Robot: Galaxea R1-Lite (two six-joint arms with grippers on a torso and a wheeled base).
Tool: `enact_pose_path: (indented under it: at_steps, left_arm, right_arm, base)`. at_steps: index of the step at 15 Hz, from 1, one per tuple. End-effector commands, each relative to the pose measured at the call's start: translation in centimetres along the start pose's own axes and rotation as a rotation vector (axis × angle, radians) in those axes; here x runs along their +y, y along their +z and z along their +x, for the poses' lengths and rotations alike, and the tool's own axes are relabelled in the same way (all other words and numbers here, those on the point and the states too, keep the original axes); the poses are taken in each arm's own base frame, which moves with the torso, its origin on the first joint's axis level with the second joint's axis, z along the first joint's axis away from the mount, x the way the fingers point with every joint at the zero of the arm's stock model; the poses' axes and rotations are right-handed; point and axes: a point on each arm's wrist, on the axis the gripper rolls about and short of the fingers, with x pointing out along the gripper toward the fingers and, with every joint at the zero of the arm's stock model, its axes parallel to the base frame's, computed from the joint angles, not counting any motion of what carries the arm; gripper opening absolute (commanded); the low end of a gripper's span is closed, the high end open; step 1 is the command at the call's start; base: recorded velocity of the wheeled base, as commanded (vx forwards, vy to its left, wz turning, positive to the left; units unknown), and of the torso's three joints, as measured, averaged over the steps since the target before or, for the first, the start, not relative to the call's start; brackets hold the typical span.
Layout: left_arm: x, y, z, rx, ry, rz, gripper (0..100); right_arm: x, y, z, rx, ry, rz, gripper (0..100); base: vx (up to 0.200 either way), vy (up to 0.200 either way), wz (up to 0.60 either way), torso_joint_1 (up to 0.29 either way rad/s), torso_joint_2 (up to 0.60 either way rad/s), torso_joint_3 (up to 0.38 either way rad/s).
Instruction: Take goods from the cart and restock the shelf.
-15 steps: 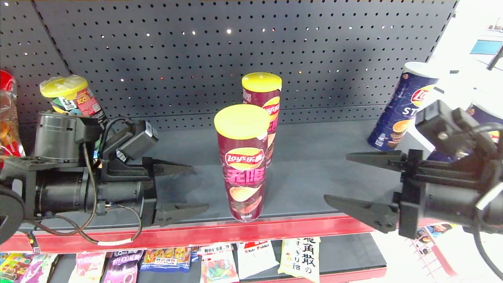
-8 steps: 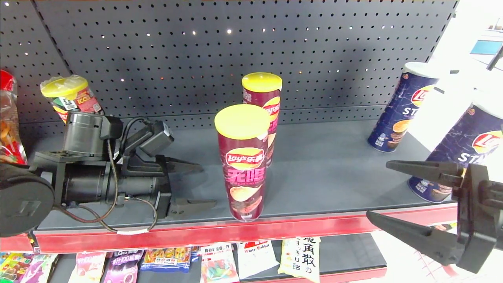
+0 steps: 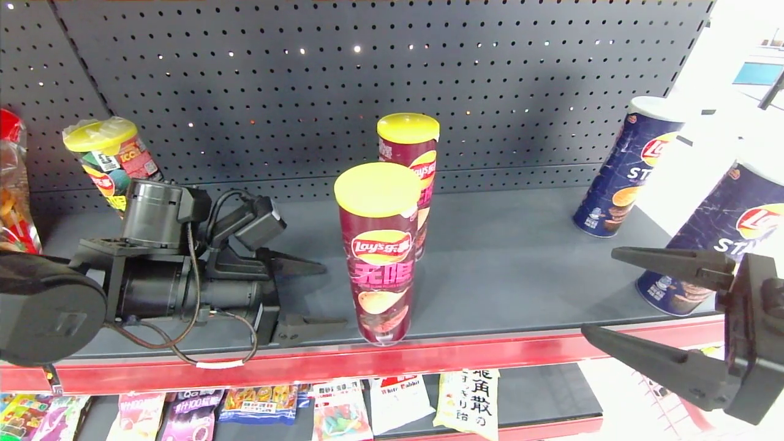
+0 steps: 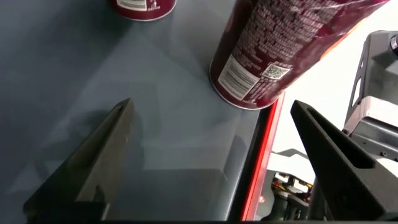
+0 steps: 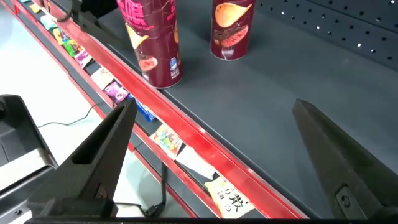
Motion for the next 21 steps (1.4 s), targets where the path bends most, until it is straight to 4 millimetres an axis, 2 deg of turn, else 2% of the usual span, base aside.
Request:
enact_pose_path:
  at_steps: [1, 14, 18, 21]
  left_arm:
    - [0.3, 0.1, 0.3, 0.000, -0.001, 0.000, 100]
    - [0.5, 0.7, 1.7, -0.001, -0.028, 0.016, 100]
    - [0.4, 0.2, 1.1, 0.006, -0.016, 0.003, 100]
    - [1.0, 0.0, 0.7, 0.008, 0.019, -0.005, 100]
  right_arm:
    - [0.0, 0.0, 0.1, 0.001, 0.001, 0.002, 100]
    - [-0.1, 0.2, 0.2, -0.003, 0.000, 0.003, 100]
    - [0.0, 0.2, 0.1, -0.005, 0.000, 0.005, 100]
    - [0.0, 0.3, 0.1, -0.008, 0.000, 0.012, 100]
  base:
    - [0.000, 0.000, 0.00, 0.000, 0.00, 0.000]
    - [0.000, 0.000, 0.00, 0.000, 0.00, 0.000]
    - [0.000, 0.000, 0.00, 0.000, 0.00, 0.000]
    - [0.000, 0.000, 0.00, 0.000, 0.00, 0.000]
